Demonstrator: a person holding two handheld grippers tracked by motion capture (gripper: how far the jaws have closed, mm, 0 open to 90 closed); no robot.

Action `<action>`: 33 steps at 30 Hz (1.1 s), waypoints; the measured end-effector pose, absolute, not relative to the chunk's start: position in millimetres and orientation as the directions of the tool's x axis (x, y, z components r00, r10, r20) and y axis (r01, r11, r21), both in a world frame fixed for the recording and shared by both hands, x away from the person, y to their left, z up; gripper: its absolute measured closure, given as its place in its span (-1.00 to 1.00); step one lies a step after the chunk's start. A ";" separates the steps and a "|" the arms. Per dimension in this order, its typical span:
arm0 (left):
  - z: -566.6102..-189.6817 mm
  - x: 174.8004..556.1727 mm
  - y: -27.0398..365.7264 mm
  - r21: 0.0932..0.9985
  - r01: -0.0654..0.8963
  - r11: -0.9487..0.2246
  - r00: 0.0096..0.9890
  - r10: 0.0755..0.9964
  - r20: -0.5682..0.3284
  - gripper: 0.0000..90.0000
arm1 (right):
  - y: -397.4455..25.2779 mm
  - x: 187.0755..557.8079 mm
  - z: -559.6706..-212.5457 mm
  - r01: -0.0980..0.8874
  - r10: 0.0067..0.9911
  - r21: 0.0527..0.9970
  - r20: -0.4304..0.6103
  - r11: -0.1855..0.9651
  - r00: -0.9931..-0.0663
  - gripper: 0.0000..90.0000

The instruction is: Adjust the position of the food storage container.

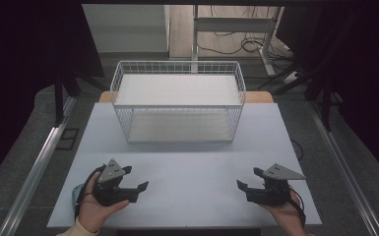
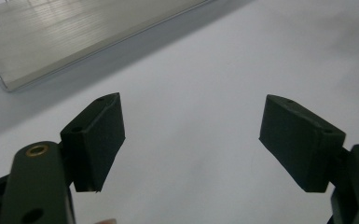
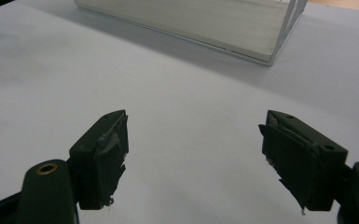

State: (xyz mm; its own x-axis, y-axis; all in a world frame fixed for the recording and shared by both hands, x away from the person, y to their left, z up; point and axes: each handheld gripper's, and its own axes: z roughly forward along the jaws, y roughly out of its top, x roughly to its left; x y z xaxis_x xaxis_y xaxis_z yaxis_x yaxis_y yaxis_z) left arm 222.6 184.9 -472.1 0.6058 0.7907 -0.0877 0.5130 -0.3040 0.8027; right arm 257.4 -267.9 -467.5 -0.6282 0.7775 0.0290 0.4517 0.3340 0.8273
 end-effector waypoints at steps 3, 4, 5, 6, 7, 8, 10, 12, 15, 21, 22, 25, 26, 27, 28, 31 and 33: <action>-471.9 222.4 185.2 0.804 0.513 -0.301 0.604 0.792 -0.089 -0.52 | -267.5 257.1 -468.1 0.451 0.775 0.826 0.029 0.337 -0.632 -0.45; -471.7 222.2 185.5 0.804 0.513 -0.300 0.603 0.792 -0.089 -0.52 | -267.6 257.0 -468.0 0.455 0.774 0.826 0.036 0.334 -0.632 -0.45; -471.6 222.1 185.5 0.804 0.514 -0.300 0.603 0.793 -0.090 -0.52 | -267.5 257.0 -468.0 0.456 0.775 0.825 0.036 0.333 -0.631 -0.45; -471.6 222.1 185.5 0.804 0.514 -0.300 0.603 0.793 -0.090 -0.52 | -267.5 257.0 -468.0 0.456 0.775 0.825 0.036 0.333 -0.631 -0.45; -471.2 221.8 185.8 0.804 0.515 -0.298 0.602 0.794 -0.091 -0.52 | -267.5 257.4 -468.8 0.458 0.776 0.823 0.035 0.335 -0.630 -0.45; -471.2 221.8 185.8 0.804 0.515 -0.298 0.602 0.794 -0.091 -0.52 | -267.5 257.4 -468.8 0.458 0.776 0.823 0.035 0.335 -0.630 -0.45; -469.9 221.3 186.8 0.804 0.512 -0.301 0.600 0.796 -0.084 -0.52 | -267.4 258.2 -471.0 0.465 0.775 0.818 0.037 0.340 -0.631 -0.45; -467.7 220.6 188.7 0.807 0.509 -0.301 0.596 0.799 -0.078 -0.51 | -267.5 258.6 -471.2 0.472 0.772 0.817 0.053 0.331 -0.633 -0.46; -463.8 219.9 192.3 0.808 0.510 -0.294 0.584 0.808 -0.074 -0.50 | -267.9 258.8 -470.8 0.475 0.772 0.819 0.064 0.321 -0.632 -0.46; -459.4 219.4 200.3 0.808 0.517 -0.281 0.573 0.816 -0.083 -0.43 | -268.3 259.3 -471.6 0.483 0.776 0.817 0.071 0.316 -0.627 -0.47; -459.4 219.4 200.3 0.808 0.517 -0.281 0.573 0.816 -0.083 -0.42 | -268.3 259.3 -471.6 0.483 0.776 0.817 0.071 0.316 -0.627 -0.47; -453.0 217.3 209.5 0.811 0.521 -0.264 0.557 0.826 -0.088 -0.31 | -268.6 259.5 -471.7 0.485 0.774 0.816 0.075 0.314 -0.628 -0.47; -453.0 217.3 209.5 0.811 0.521 -0.264 0.557 0.826 -0.088 -0.28 | -268.6 259.5 -471.7 0.485 0.774 0.816 0.075 0.314 -0.628 -0.47; -451.1 216.6 212.4 0.812 0.522 -0.260 0.552 0.829 -0.090 -0.28 | -269.1 259.5 -471.5 0.484 0.776 0.817 0.074 0.313 -0.627 -0.47; -447.8 215.2 218.8 0.814 0.524 -0.250 0.543 0.835 -0.093 -0.20 | -270.0 259.7 -471.4 0.486 0.779 0.817 0.075 0.310 -0.623 -0.47; -445.3 214.1 226.5 0.813 0.529 -0.243 0.531 0.842 -0.094 -0.09 | -270.7 259.8 -471.2 0.488 0.781 0.817 0.075 0.308 -0.620 -0.47; -442.7 212.1 240.9 0.806 0.543 -0.237 0.507 0.857 -0.090 0.00 | -271.3 260.0 -471.6 0.489 0.784 0.816 0.073 0.309 -0.617 -0.47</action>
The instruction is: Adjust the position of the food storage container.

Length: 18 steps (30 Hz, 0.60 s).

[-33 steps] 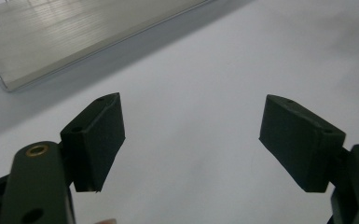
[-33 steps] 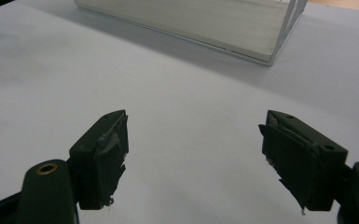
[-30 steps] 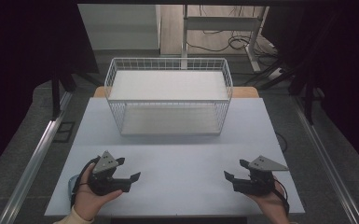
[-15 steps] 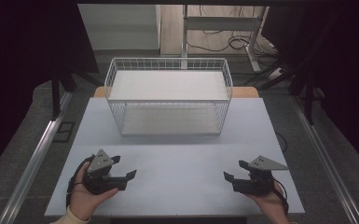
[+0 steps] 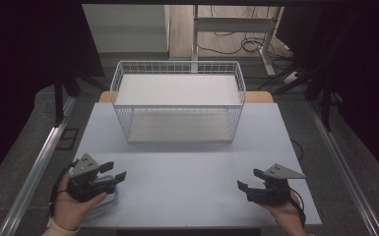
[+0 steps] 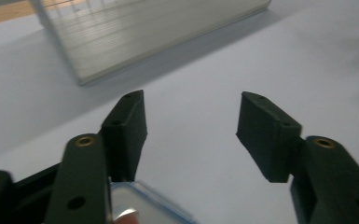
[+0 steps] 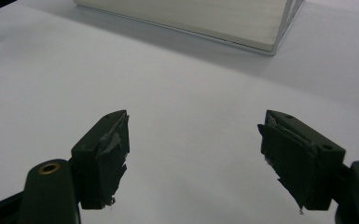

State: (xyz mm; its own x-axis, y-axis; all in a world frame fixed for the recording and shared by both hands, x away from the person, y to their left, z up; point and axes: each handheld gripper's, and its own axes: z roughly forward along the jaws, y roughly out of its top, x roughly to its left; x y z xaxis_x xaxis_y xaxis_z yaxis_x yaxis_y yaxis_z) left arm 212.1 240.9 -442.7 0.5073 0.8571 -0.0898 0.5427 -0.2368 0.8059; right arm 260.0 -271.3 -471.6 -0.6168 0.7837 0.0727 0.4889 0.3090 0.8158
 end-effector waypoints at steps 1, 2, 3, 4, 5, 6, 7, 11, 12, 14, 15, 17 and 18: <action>-442.7 212.1 240.9 0.806 0.543 -0.237 0.507 0.857 -0.090 0.05 | -271.5 260.1 -471.7 0.489 0.784 0.816 0.073 0.309 -0.616 -0.47; -441.8 210.0 252.5 0.795 0.561 -0.229 0.486 0.869 -0.093 0.12 | -271.6 260.3 -471.8 0.490 0.784 0.815 0.074 0.308 -0.616 -0.47; -441.8 208.7 258.5 0.790 0.570 -0.225 0.478 0.873 -0.097 0.19 | -271.8 260.4 -472.0 0.491 0.784 0.815 0.074 0.309 -0.616 -0.47; -441.9 207.1 264.3 0.782 0.582 -0.222 0.469 0.877 -0.100 0.27 | -271.9 260.4 -472.0 0.491 0.784 0.815 0.075 0.308 -0.616 -0.48; -442.5 205.8 270.1 0.775 0.590 -0.227 0.463 0.881 -0.094 0.36 | -271.8 260.5 -472.1 0.491 0.784 0.815 0.075 0.309 -0.617 -0.48; -443.2 203.7 275.3 0.765 0.602 -0.230 0.453 0.887 -0.090 0.44 | -271.8 260.6 -472.1 0.492 0.783 0.814 0.076 0.308 -0.617 -0.48; -444.1 201.5 280.2 0.758 0.611 -0.229 0.442 0.893 -0.086 0.53 | -271.8 260.7 -472.3 0.492 0.783 0.814 0.075 0.309 -0.617 -0.48; -448.0 195.4 295.5 0.742 0.636 -0.215 0.412 0.907 -0.091 0.81 | -271.3 261.5 -473.8 0.498 0.783 0.808 0.077 0.314 -0.618 -0.48; -451.5 192.0 305.7 0.737 0.647 -0.197 0.385 0.918 -0.092 0.87 | -271.2 261.8 -474.2 0.501 0.783 0.806 0.078 0.315 -0.617 -0.48; -454.8 188.4 315.1 0.728 0.660 -0.186 0.364 0.927 -0.093 0.96 | -271.0 262.3 -474.9 0.507 0.786 0.803 0.080 0.314 -0.613 -0.48; -456.4 186.1 318.9 0.722 0.667 -0.182 0.354 0.931 -0.093 0.98 | -271.0 262.4 -475.1 0.510 0.788 0.802 0.080 0.313 -0.610 -0.48; -460.5 181.9 326.0 0.708 0.683 -0.180 0.335 0.939 -0.085 0.99 | -270.9 262.4 -475.2 0.511 0.788 0.801 0.083 0.311 -0.610 -0.48; -463.2 179.8 329.1 0.702 0.691 -0.173 0.324 0.942 -0.086 0.99 | -270.7 262.3 -475.2 0.512 0.789 0.801 0.082 0.312 -0.609 -0.48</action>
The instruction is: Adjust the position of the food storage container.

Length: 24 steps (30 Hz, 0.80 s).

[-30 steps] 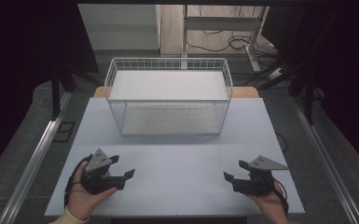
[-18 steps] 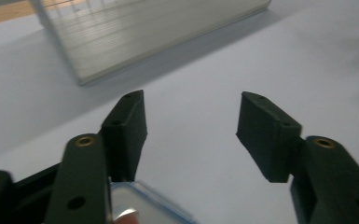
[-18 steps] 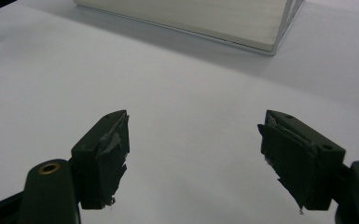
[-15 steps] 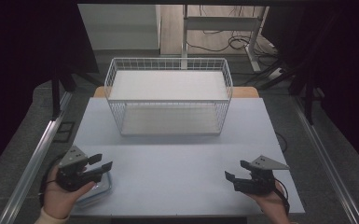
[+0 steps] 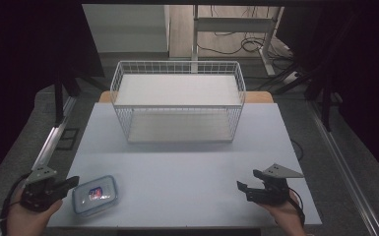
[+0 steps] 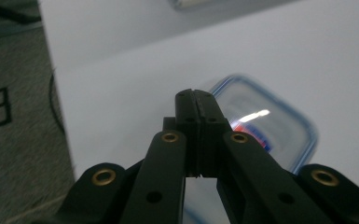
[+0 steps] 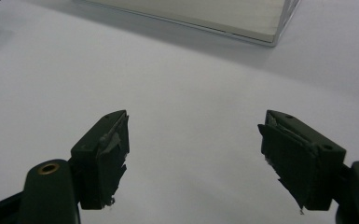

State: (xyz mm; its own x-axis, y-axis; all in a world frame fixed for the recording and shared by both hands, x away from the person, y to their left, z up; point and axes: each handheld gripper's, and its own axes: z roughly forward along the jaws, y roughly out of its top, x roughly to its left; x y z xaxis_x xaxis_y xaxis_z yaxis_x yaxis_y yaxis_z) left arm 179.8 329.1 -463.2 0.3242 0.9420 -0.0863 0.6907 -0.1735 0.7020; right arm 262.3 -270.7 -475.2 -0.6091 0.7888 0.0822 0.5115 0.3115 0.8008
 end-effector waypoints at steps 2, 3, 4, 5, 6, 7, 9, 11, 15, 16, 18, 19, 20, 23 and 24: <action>-470.1 176.0 334.1 0.686 0.709 -0.164 0.306 0.948 -0.091 1.00 | -270.2 262.5 -475.5 0.512 0.788 0.800 0.083 0.312 -0.610 -0.48; -470.1 176.0 334.1 0.686 0.709 -0.164 0.306 0.948 -0.091 1.00 | -269.9 262.5 -475.7 0.512 0.789 0.800 0.082 0.312 -0.609 -0.48; -473.2 174.0 336.3 0.679 0.717 -0.159 0.298 0.950 -0.091 1.00 | -269.7 262.6 -475.9 0.512 0.790 0.800 0.080 0.312 -0.608 -0.48; -478.3 169.8 341.4 0.669 0.729 -0.144 0.278 0.955 -0.098 1.00 | -269.8 262.7 -476.0 0.512 0.790 0.800 0.081 0.312 -0.608 -0.48; -478.3 169.8 341.4 0.669 0.729 -0.144 0.278 0.955 -0.098 1.00 | -269.8 262.7 -476.0 0.512 0.790 0.800 0.081 0.312 -0.608 -0.48; -482.3 165.9 347.2 0.659 0.741 -0.130 0.256 0.962 -0.099 1.00 | -270.0 262.9 -476.3 0.514 0.792 0.801 0.083 0.308 -0.605 -0.48; -487.2 162.7 351.8 0.646 0.755 -0.115 0.236 0.966 -0.104 1.00 | -270.1 262.9 -476.2 0.515 0.794 0.801 0.083 0.306 -0.602 -0.48; -490.5 161.3 353.2 0.638 0.762 -0.111 0.230 0.967 -0.108 1.00 | -270.2 262.8 -476.2 0.514 0.795 0.801 0.083 0.306 -0.601 -0.48; -505.3 158.5 352.4 0.605 0.789 -0.105 0.225 0.966 -0.125 1.00 | -270.6 263.0 -476.1 0.516 0.798 0.801 0.083 0.303 -0.597 -0.48; -510.8 157.6 350.2 0.601 0.793 -0.102 0.223 0.966 -0.130 1.00 | -270.5 263.5 -476.7 0.519 0.800 0.799 0.083 0.303 -0.595 -0.48; -512.8 156.9 349.0 0.600 0.793 -0.102 0.225 0.965 -0.134 1.00 | -270.4 263.5 -477.1 0.521 0.799 0.798 0.086 0.302 -0.595 -0.48; -516.0 155.9 346.4 0.597 0.796 -0.104 0.231 0.963 -0.141 1.00 | -270.2 263.5 -477.8 0.520 0.799 0.798 0.082 0.306 -0.596 -0.47; -517.1 155.7 345.3 0.596 0.796 -0.104 0.227 0.965 -0.135 1.00 | -270.1 263.6 -477.9 0.520 0.799 0.797 0.081 0.306 -0.596 -0.47; -517.9 156.1 345.0 0.593 0.799 -0.096 0.225 0.963 -0.147 1.00 | -270.1 263.9 -477.8 0.521 0.801 0.798 0.084 0.303 -0.593 -0.47; -518.0 156.7 344.6 0.592 0.800 -0.095 0.228 0.962 -0.154 1.00 | -270.0 263.9 -477.7 0.521 0.801 0.798 0.084 0.302 -0.593 -0.47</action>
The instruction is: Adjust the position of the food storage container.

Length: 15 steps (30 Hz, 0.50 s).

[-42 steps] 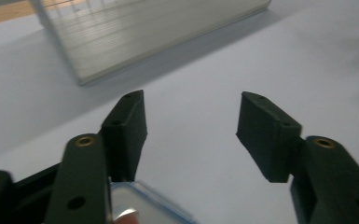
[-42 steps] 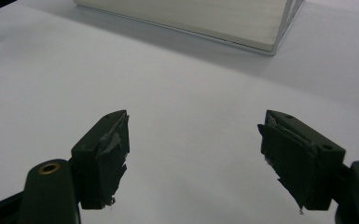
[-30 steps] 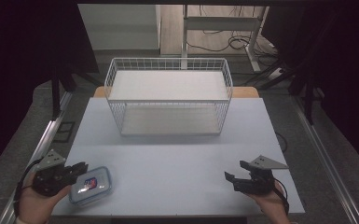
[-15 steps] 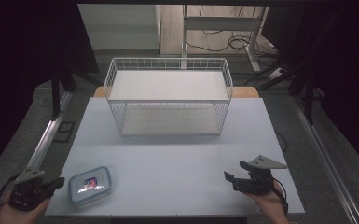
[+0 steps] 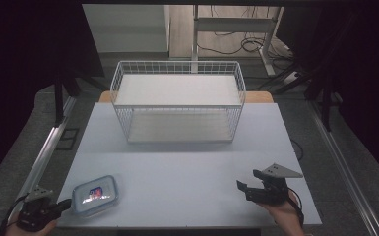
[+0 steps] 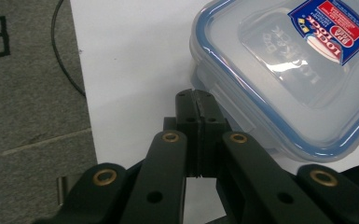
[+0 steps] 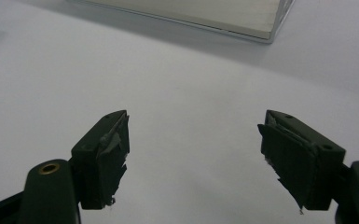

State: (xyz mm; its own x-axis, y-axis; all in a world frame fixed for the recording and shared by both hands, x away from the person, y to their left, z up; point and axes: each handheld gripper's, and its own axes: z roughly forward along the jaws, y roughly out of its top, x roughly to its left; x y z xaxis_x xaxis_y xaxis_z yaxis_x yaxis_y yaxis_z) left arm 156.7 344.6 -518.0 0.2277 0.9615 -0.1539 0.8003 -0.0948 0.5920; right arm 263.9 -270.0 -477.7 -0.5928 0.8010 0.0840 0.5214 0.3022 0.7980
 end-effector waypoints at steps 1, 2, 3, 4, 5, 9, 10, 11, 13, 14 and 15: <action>-518.0 156.7 344.6 0.592 0.800 -0.095 0.228 0.962 -0.154 1.00 | -270.0 263.9 -477.7 0.521 0.801 0.798 0.084 0.302 -0.593 -0.47; -517.9 157.4 343.7 0.592 0.801 -0.094 0.231 0.960 -0.160 1.00 | -269.9 263.7 -477.5 0.521 0.801 0.798 0.084 0.303 -0.593 -0.47; -517.9 158.5 342.4 0.591 0.801 -0.096 0.237 0.957 -0.166 1.00 | -269.8 263.6 -477.5 0.522 0.801 0.797 0.084 0.303 -0.593 -0.47; -517.5 161.0 338.6 0.594 0.798 -0.101 0.250 0.953 -0.174 1.00 | -269.9 263.7 -477.5 0.522 0.801 0.798 0.083 0.303 -0.592 -0.47; -517.5 161.0 338.6 0.594 0.798 -0.101 0.250 0.953 -0.174 1.00 | -269.9 263.7 -477.5 0.522 0.801 0.798 0.083 0.303 -0.592 -0.47; -517.2 167.4 330.2 0.595 0.795 -0.114 0.269 0.946 -0.179 1.00 | -269.5 263.7 -478.1 0.526 0.801 0.794 0.085 0.304 -0.593 -0.47; -517.1 169.4 328.4 0.593 0.796 -0.118 0.275 0.944 -0.183 1.00 | -269.7 263.6 -477.8 0.525 0.800 0.795 0.085 0.305 -0.594 -0.47; -516.9 171.3 326.4 0.592 0.796 -0.122 0.281 0.942 -0.184 1.00 | -269.9 263.7 -477.6 0.524 0.800 0.796 0.085 0.304 -0.593 -0.47; -516.5 175.0 321.7 0.590 0.796 -0.134 0.295 0.938 -0.184 1.00 | -270.1 263.7 -477.6 0.524 0.800 0.796 0.085 0.304 -0.593 -0.47; -516.6 178.1 316.7 0.592 0.793 -0.146 0.309 0.933 -0.184 1.00 | -270.5 263.8 -477.6 0.524 0.800 0.796 0.085 0.304 -0.594 -0.47; -516.8 179.6 314.5 0.593 0.792 -0.146 0.314 0.930 -0.190 1.00 | -270.7 263.7 -477.5 0.524 0.800 0.796 0.085 0.304 -0.594 -0.47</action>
State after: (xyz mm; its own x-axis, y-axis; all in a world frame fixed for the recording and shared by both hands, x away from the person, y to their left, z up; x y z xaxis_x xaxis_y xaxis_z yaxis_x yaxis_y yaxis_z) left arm 179.6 314.5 -516.8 0.3145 0.9300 -0.1902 0.7917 -0.1464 0.5931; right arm 263.7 -270.7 -477.5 -0.5936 0.8002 0.0853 0.5240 0.3039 0.7956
